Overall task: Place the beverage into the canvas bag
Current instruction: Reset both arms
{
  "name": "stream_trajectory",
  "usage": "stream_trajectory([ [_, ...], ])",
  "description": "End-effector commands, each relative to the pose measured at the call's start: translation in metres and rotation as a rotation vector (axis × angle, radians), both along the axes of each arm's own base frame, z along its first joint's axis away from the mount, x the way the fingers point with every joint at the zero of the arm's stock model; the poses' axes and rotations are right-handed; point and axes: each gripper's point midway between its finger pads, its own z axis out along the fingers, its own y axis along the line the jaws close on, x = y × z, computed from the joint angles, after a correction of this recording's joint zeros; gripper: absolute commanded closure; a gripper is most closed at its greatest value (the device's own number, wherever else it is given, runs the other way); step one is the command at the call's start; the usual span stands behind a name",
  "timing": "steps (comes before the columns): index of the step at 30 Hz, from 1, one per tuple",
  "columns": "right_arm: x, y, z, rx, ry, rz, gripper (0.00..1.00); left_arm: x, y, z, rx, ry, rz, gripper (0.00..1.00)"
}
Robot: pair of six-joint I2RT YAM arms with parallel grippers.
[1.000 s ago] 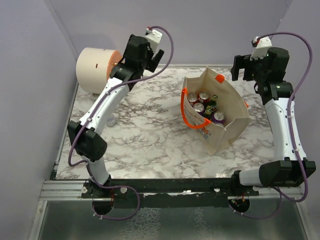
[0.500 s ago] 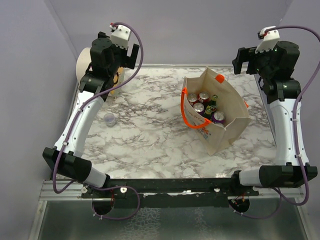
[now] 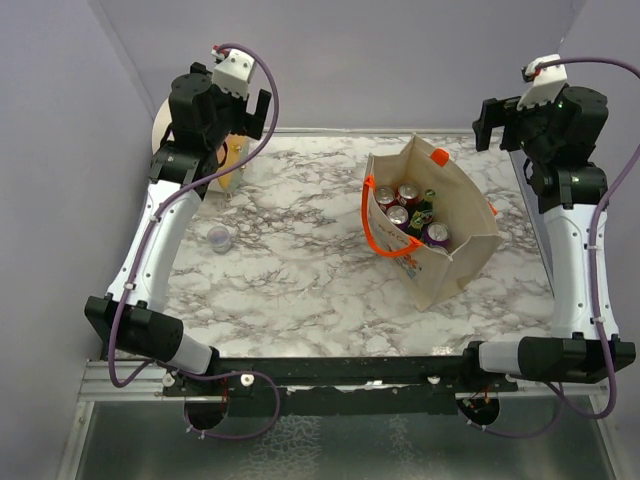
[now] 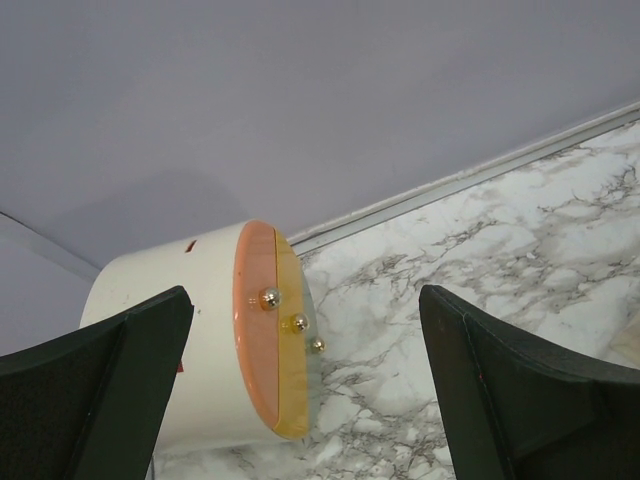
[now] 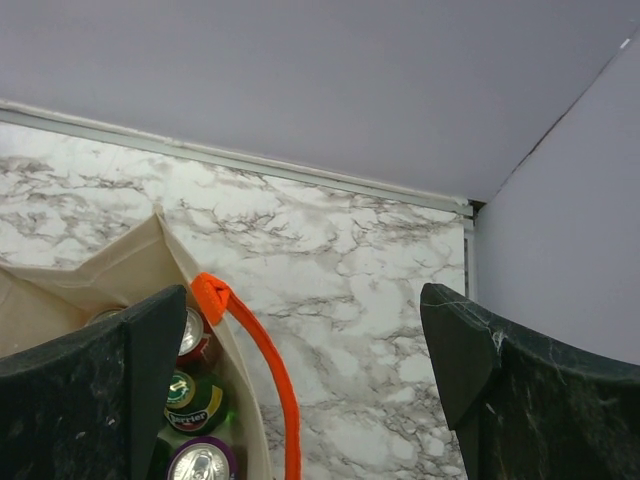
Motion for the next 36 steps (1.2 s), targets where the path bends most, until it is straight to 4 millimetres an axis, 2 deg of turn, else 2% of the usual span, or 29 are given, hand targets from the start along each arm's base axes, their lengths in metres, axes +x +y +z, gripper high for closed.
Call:
stream_trajectory([
  [1, -0.007, -0.016, 0.022, 0.019, -0.062, -0.013, 0.0, -0.006, 0.007, 0.029, -0.025, -0.062, 0.004, 0.01],
  [7, -0.004, -0.02, 0.025, 0.008, -0.061, 0.016, 0.0, -0.016, 0.008, 0.024, -0.03, -0.045, -0.036, 0.01],
  [14, -0.007, -0.014, 0.013, 0.016, -0.031, 0.061, 0.0, -0.028, 0.04, 0.024, -0.111, -0.034, -0.006, 0.01],
  [20, -0.004, -0.014, 0.013, 0.012, -0.029, 0.075, 0.0, -0.024, 0.052, 0.029, -0.082, -0.057, 0.03, 0.01],
  [31, -0.006, -0.014, 0.013, -0.022, -0.031, 0.091, 0.0, -0.013, 0.048, 0.032, -0.11, -0.053, 0.02, 0.01],
  [36, -0.007, -0.018, 0.019, -0.026, -0.044, 0.081, 0.0, -0.009, 0.036, 0.038, -0.119, -0.052, -0.041, 0.01],
])
